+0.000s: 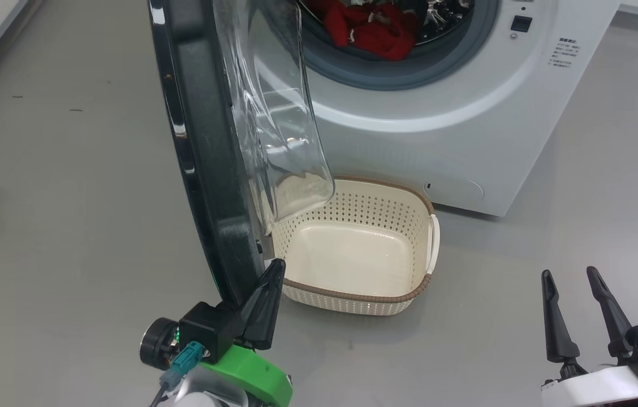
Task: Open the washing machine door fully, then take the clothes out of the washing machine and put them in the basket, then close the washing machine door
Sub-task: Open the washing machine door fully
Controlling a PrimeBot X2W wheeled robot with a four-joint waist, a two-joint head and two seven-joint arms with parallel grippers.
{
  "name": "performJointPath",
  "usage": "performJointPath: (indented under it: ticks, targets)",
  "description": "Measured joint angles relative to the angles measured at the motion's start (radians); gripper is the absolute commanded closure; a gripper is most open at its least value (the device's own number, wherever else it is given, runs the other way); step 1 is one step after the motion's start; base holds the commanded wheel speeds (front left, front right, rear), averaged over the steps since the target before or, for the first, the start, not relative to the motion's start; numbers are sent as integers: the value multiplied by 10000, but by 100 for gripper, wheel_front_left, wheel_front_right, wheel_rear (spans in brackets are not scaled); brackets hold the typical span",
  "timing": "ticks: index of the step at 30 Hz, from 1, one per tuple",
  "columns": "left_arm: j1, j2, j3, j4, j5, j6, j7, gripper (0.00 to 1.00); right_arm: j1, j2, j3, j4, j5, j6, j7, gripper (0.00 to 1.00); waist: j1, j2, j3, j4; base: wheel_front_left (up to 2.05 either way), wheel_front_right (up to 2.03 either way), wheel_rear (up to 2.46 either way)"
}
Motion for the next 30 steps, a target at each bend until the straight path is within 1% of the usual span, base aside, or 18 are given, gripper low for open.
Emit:
performJointPath:
  ticks: [8,14,19,30]
  targets:
    - [291,0,336,209,-4,46,-186,100,19,0,65,2,2,0,0,0,0,0,-165,590,0,0,0]
    - [501,10,976,278,-4,132,-372,100,20,8,408,21,2,0,0,0,0,0,-260,829,0,0,0]
    - [602,82,1624,282,-4,132,-464,100,13,4,585,35,2,0,0,0,0,0,-265,713,0,0,0]
    - [662,332,2986,447,-4,146,-598,100,-15,4,589,12,2,0,0,0,0,0,-90,197,0,0,0]
